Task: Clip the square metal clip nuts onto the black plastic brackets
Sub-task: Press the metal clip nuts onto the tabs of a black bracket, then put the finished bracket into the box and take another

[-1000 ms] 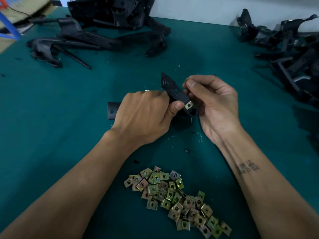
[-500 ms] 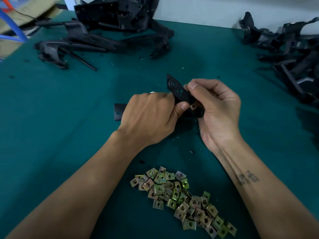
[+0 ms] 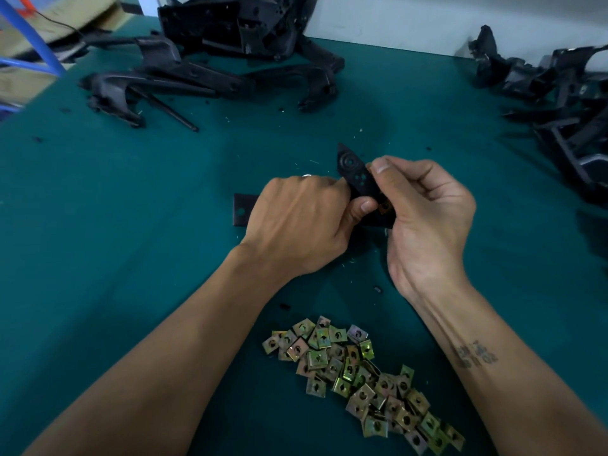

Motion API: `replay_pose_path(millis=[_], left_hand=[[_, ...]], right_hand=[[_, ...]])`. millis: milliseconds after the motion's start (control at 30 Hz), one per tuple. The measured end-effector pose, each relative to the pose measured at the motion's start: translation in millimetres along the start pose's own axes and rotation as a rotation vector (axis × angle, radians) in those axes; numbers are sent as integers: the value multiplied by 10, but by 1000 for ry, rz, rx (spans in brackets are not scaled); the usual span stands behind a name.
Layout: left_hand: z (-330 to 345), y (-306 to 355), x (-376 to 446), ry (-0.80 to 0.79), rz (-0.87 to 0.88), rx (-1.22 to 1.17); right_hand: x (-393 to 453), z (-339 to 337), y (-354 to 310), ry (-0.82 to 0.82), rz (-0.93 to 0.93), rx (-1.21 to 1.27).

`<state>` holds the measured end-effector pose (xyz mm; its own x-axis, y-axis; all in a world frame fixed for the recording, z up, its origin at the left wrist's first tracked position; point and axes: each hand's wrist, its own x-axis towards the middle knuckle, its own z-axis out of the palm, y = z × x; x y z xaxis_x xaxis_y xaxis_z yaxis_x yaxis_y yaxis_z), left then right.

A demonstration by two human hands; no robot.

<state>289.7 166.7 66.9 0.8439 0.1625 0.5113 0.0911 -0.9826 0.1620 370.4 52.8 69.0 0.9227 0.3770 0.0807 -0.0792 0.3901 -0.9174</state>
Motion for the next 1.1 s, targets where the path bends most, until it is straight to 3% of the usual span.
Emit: replay_pose_path(millis=[433,1100], left_hand=[[7,-4,1,-5,-6,-37],[35,-4,-10,-5,-51,-39]], right_hand=[[-16,22,2,-8,31,20],[34,-1,-63,-75,-130,-120]])
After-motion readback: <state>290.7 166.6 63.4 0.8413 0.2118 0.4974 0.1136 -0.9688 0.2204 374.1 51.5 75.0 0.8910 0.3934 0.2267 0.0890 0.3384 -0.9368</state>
